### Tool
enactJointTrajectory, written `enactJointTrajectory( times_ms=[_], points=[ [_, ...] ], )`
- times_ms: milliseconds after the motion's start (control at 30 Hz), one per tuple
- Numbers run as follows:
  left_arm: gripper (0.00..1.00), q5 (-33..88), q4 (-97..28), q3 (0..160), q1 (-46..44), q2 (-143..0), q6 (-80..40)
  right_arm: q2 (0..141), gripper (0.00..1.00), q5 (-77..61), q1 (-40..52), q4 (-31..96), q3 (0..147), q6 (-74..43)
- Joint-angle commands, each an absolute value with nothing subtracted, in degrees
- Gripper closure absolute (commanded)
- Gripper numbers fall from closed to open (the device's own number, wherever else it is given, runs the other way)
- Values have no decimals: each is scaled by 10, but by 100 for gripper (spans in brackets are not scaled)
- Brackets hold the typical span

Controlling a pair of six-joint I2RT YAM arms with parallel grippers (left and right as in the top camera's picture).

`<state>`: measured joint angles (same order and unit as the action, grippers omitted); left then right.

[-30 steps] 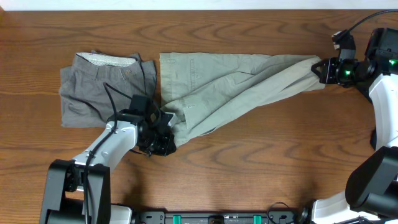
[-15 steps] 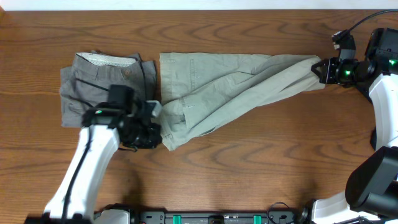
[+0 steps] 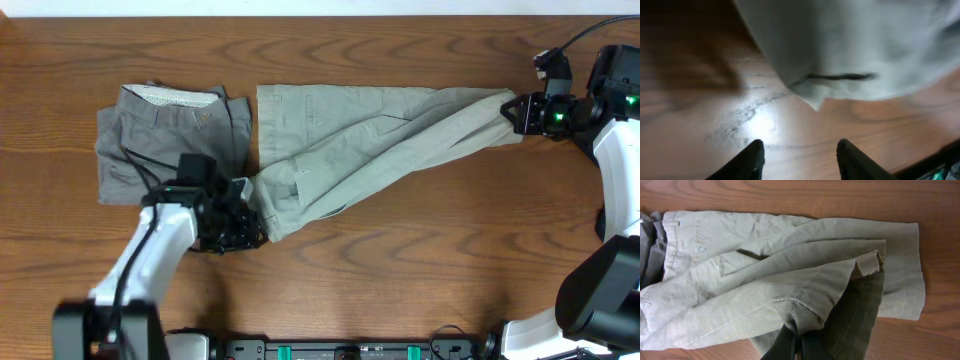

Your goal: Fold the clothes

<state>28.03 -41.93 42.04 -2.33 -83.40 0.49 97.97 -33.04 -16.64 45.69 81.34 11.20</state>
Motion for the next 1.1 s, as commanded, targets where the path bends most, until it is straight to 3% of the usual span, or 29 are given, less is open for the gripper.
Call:
enactJointTrajectory(
  times_ms=[0, 533, 633, 833, 1067],
  points=[
    [48, 280, -393, 417, -22, -878, 4, 974, 98, -341, -165, 456, 816, 112],
    [49, 334, -333, 417, -57, -945, 80, 974, 99, -341, -165, 455, 816, 112],
    [60, 334, -326, 417, -57, -945, 83, 974, 99, -341, -165, 455, 816, 112],
    [94, 340, -326, 420, -57, -945, 83, 974, 99, -341, -165, 455, 816, 112],
    [94, 341, -498, 497, -48, -903, 84, 974, 99, -341, -165, 454, 816, 111]
  ],
)
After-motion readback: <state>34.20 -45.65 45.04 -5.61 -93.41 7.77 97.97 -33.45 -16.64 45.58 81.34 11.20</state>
